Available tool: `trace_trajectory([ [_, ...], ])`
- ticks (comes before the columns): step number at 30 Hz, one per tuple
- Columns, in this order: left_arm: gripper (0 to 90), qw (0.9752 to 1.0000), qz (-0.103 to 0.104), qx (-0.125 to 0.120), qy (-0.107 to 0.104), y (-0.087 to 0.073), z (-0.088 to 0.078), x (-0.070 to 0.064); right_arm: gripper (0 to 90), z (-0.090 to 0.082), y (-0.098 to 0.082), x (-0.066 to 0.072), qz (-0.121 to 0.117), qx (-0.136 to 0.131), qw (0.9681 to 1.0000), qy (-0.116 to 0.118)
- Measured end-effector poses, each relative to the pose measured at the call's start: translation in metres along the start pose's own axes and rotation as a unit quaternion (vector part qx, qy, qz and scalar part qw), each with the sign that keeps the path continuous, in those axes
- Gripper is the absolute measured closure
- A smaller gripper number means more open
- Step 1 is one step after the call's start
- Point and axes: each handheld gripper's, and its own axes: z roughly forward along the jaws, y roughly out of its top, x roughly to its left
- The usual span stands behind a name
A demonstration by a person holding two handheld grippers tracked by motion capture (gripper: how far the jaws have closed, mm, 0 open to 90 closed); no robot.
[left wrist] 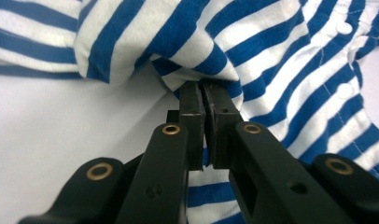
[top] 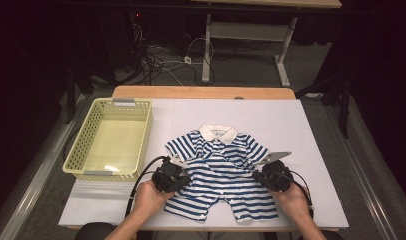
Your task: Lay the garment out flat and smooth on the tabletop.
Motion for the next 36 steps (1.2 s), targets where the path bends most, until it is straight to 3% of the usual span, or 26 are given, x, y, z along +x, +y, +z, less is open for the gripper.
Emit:
trace_trajectory([
  [6, 84.7, 0.9995, -0.02, -0.023, 0.002, -0.012, -0.027, -0.001, 88.8, -0.003, -0.002, 0.002, -0.009, 0.007, 0.9998, 0.016],
  [9, 84.7, 0.9992, -0.027, -0.025, 0.015, -0.02, -0.037, -0.002, 86.2, -0.007, -0.002, 0.006, -0.012, -0.003, 0.9997, 0.022],
  [16, 84.4, 0.9984, -0.053, -0.017, 0.015, -0.035, -0.041, 0.003, 75.2, -0.003, 0.009, 0.007, -0.006, -0.033, 0.9992, 0.021],
  [19, 78.3, 0.9982, -0.049, -0.026, 0.023, -0.034, -0.04, 0.001, 74.8, 0.0, 0.011, 0.006, -0.005, -0.03, 0.9993, 0.023],
  [23, 67.3, 0.9963, -0.027, -0.076, 0.029, -0.025, -0.043, -0.008, 74.0, 0.009, 0.012, 0.006, -0.012, -0.007, 0.9996, 0.026],
  [25, 64.2, 0.9957, -0.021, -0.085, 0.031, -0.022, -0.043, -0.011, 81.1, 0.009, 0.012, 0.007, -0.017, -0.006, 0.9995, 0.028],
  [27, 63.8, 0.9944, 0.0, -0.102, 0.027, -0.014, -0.04, -0.02, 89.2, 0.008, 0.012, 0.009, -0.02, -0.001, 0.9993, 0.031],
  [30, 62.4, 0.9956, 0.02, -0.09, 0.016, -0.006, -0.031, -0.027, 90.0, 0.006, 0.012, 0.013, -0.032, 0.008, 0.9991, 0.028],
  [36, 57.0, 0.9978, 0.033, -0.058, 0.002, 0.005, -0.005, -0.03, 90.0, -0.003, 0.004, 0.02, -0.04, 0.014, 0.9988, 0.027],
])
